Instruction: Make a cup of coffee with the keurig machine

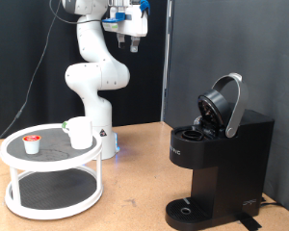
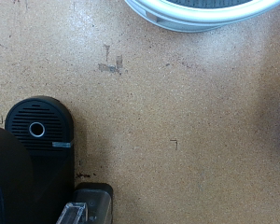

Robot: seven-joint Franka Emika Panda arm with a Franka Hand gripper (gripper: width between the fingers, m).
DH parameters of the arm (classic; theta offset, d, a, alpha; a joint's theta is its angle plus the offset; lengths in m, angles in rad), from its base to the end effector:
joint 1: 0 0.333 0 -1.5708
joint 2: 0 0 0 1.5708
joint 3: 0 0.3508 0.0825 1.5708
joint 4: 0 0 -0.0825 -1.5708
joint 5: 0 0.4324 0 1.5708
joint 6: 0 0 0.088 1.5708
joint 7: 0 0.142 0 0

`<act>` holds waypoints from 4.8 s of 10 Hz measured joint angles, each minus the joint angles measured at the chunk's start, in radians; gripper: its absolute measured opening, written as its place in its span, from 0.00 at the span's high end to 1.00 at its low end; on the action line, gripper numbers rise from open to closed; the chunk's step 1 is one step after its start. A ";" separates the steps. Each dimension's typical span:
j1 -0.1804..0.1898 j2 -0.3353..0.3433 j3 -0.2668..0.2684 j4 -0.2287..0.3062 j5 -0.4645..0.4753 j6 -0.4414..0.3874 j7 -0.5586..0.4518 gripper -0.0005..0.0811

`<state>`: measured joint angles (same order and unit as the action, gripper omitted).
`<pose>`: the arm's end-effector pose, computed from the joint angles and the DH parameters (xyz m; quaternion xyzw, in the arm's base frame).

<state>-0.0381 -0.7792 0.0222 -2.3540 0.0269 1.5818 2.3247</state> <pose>0.3340 0.0002 0.5799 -0.3868 0.9221 0.0038 0.0054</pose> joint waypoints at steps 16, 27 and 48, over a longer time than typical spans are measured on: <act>-0.107 0.148 -0.286 0.081 -0.146 0.013 -0.269 0.09; -0.132 0.226 -0.419 0.143 -0.205 0.073 -0.460 0.09; -0.221 0.366 -0.581 -0.314 -0.351 0.786 -0.471 0.09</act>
<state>-0.2590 -0.4128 -0.5590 -2.6684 -0.3245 2.3679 1.8540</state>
